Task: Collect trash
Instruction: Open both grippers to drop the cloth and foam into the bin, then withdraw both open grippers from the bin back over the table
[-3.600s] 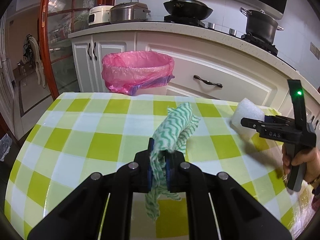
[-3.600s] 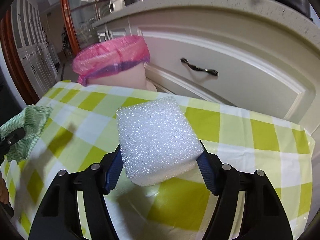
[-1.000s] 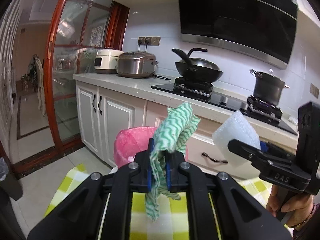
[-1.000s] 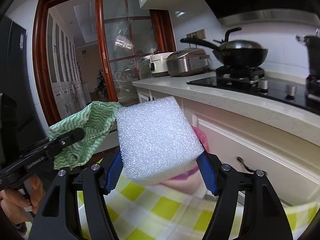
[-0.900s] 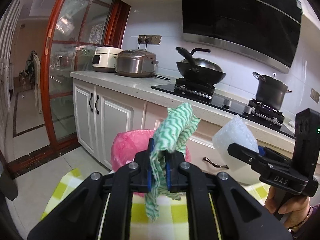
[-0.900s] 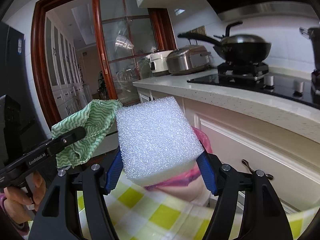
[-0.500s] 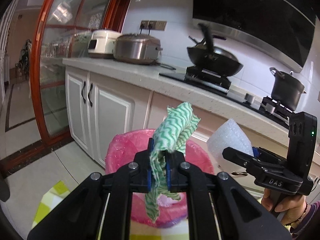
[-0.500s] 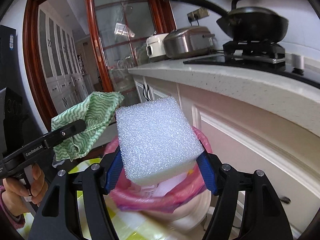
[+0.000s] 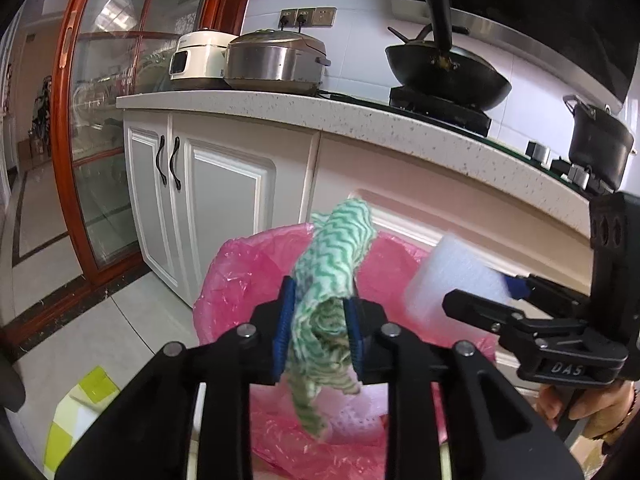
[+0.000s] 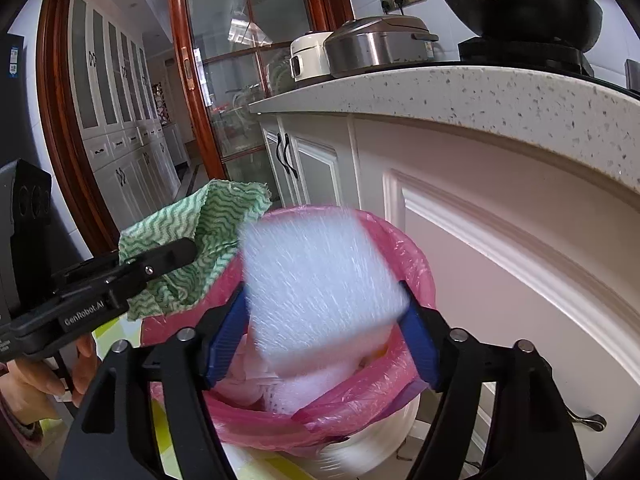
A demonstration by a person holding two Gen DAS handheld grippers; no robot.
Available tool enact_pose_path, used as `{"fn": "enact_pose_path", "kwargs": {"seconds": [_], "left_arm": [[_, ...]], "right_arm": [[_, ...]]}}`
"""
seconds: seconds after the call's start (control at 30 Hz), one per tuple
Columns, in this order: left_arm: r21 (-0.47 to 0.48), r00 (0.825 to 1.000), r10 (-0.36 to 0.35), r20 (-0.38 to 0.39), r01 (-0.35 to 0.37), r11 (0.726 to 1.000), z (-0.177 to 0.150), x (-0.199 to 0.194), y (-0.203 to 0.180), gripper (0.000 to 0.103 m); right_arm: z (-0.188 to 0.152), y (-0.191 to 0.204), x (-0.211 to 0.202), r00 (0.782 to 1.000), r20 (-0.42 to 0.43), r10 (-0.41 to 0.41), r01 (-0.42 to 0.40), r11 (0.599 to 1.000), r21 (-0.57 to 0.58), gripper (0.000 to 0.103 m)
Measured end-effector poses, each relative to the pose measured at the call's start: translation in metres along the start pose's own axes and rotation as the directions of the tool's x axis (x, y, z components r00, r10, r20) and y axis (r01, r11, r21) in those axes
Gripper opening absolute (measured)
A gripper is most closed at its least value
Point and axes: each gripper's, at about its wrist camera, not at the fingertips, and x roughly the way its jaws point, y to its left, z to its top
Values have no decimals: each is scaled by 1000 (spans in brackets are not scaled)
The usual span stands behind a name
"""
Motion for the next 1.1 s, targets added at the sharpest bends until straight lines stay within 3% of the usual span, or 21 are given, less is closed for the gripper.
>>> {"fn": "enact_pose_path", "kwargs": {"seconds": [0.27, 0.37, 0.47, 0.67, 0.77, 0.9, 1.03, 1.1], "left_arm": [[26, 1000, 17, 11, -17, 1000, -1, -4, -4, 32], [28, 1000, 15, 21, -15, 1000, 1, -9, -4, 41], [31, 1000, 15, 25, -16, 999, 4, -13, -6, 42], [37, 999, 17, 43, -19, 999, 7, -22, -16, 53], [30, 998, 34, 49, -35, 999, 7, -28, -17, 62], [6, 993, 96, 66, -96, 995, 9, -43, -16, 87], [3, 991, 117, 71, -117, 993, 12, -61, -18, 96], [11, 989, 127, 75, -128, 992, 14, -69, -20, 98]], "right_arm": [[-3, -5, -11, 1000, 11, -3, 3, 1000, 14, 75], [-4, -8, -19, 1000, 24, 0, -1, 1000, 23, 75], [-4, -8, -28, 999, 35, 1, -2, 1000, 23, 75], [-2, -6, -43, 999, 48, 0, -1, 1000, 26, 75], [-3, -7, -50, 999, 50, -7, 5, 999, 33, 75], [-2, -6, -61, 998, 54, -12, 10, 999, 38, 75], [2, -1, -78, 998, 63, -23, 21, 999, 44, 75], [4, 4, -86, 997, 69, -32, 30, 999, 33, 80]]}}
